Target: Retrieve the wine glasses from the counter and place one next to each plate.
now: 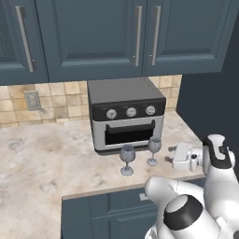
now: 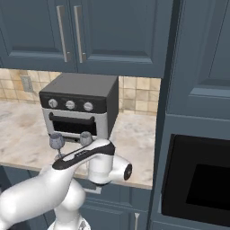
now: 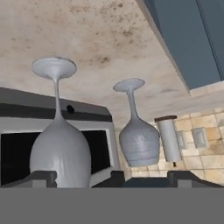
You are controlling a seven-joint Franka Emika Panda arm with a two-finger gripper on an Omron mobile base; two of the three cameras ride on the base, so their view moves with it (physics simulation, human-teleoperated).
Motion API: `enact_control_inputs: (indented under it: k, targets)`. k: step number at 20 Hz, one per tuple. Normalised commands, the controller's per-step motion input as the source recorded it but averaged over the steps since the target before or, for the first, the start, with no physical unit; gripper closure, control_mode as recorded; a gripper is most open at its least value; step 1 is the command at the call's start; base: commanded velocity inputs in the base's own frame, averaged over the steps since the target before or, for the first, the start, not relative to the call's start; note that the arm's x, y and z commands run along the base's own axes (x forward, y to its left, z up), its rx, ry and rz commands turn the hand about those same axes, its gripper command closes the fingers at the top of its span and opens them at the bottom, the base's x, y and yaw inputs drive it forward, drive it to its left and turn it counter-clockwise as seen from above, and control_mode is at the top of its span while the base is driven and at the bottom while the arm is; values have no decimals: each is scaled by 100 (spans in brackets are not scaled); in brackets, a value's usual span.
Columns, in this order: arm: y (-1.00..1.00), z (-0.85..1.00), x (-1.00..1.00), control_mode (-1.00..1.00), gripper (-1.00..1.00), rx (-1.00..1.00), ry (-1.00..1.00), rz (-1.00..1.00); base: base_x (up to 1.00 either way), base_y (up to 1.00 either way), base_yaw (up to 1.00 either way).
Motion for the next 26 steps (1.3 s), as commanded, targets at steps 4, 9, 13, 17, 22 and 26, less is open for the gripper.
enact_control_inputs:
  k: [4, 9, 13, 17, 22, 26]
  targets:
    - [-3, -26, 20, -100, -100, 0, 11, 1, 0, 0, 0]
    - [0, -18, 17, -100, -100, 0, 1, 1, 0, 0, 0]
    - [0, -15, 27, -100, -100, 0, 0, 0, 0, 0, 0]
    - [0, -15, 24, -100, -100, 0, 0, 0, 0, 0, 0]
    - [0, -14, 16, -100, -100, 0, 0, 0, 0, 0, 0]
    - [0, -15, 16, -100, -100, 0, 0, 3, 0, 0, 0]
